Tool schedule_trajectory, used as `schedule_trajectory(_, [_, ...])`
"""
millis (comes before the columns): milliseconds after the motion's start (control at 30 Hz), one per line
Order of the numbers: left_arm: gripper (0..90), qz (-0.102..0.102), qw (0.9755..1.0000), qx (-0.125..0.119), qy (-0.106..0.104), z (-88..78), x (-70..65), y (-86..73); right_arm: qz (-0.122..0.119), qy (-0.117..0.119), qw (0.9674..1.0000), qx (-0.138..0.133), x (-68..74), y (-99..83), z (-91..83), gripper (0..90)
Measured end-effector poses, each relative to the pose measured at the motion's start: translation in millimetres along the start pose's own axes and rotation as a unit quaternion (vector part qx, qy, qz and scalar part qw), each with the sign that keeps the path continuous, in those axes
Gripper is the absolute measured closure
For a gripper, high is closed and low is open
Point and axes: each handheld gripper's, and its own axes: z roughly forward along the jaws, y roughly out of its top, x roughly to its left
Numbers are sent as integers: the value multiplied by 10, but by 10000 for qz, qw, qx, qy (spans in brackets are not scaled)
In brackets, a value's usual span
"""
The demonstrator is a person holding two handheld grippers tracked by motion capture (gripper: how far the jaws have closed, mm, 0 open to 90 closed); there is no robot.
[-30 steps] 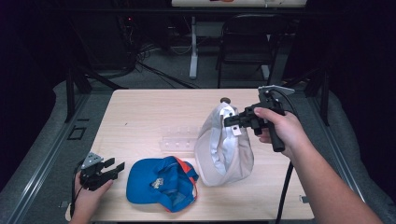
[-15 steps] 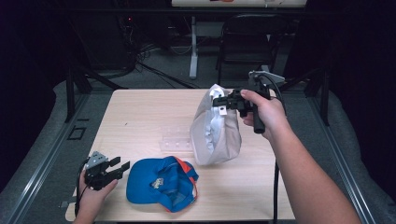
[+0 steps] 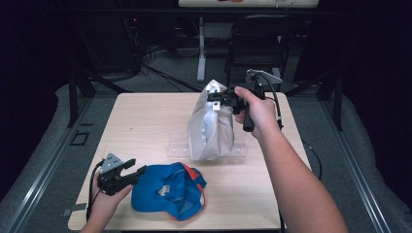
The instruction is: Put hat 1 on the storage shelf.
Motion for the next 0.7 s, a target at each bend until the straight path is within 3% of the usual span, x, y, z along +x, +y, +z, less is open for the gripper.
schedule_trajectory(300, [475,304,9990,-197,-246,58,-205,201,-59,35,9999,-96,54,65,149,812])
schedule_trajectory(333, [475,416,9985,-227,-277,109,-273,264,-83,-20,9999,-120,62,83,182,812])
schedule_trajectory(567, [431,651,9963,-198,-522,346,-545,450,-37,-63,9997,-225,31,159,255,812])
schedule_trajectory(700, [410,787,9954,-142,-532,464,-675,529,-64,-109,9995,-305,5,189,274,812])
